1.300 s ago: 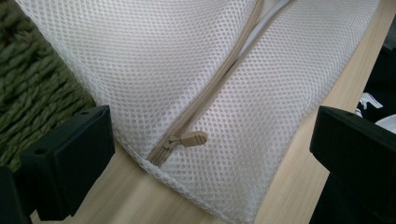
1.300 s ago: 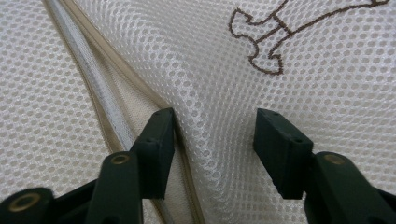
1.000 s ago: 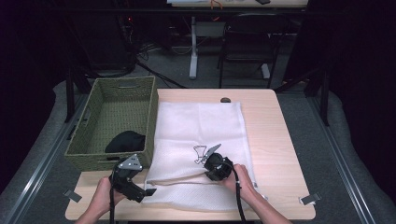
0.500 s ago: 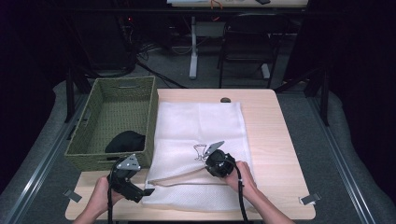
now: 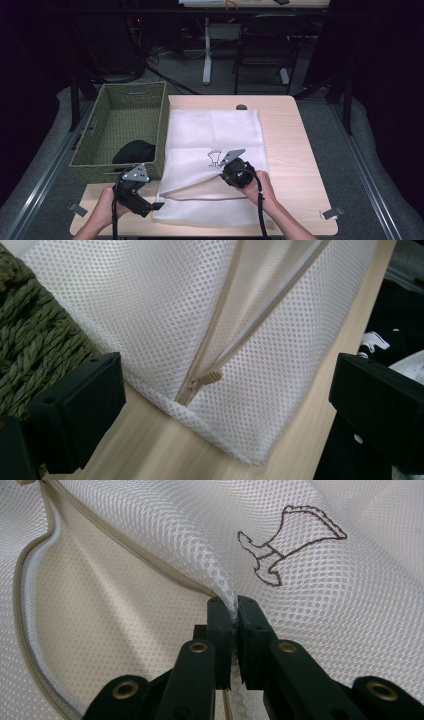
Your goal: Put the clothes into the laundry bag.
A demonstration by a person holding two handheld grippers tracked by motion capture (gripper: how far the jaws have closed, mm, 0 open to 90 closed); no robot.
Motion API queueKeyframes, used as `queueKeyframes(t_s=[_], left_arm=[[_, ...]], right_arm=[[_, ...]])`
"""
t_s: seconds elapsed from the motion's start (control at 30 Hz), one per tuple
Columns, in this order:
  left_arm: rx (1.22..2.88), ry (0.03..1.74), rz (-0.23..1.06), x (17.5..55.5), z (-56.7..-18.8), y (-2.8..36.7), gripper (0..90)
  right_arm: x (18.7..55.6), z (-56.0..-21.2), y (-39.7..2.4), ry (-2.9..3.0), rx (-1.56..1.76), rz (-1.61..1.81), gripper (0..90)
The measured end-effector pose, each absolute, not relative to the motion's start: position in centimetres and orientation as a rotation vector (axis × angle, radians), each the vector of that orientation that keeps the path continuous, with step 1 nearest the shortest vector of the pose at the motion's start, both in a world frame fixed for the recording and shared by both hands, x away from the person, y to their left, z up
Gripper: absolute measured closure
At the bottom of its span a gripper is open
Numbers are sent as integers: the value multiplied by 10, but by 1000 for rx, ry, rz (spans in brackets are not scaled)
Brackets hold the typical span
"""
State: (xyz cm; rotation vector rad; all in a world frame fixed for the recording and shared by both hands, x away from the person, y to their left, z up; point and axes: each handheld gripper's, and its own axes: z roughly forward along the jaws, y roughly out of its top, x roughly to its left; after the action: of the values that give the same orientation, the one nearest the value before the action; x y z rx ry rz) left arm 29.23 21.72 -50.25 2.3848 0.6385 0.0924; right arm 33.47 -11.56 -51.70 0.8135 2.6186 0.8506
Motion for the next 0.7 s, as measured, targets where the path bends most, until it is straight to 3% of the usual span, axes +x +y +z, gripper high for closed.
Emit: queueKeyframes(t_s=[0.7], left_arm=[[2402, 548, 266, 320, -439, 244, 1]], right_arm=[[332, -516, -115, 2609, 809, 835, 860]])
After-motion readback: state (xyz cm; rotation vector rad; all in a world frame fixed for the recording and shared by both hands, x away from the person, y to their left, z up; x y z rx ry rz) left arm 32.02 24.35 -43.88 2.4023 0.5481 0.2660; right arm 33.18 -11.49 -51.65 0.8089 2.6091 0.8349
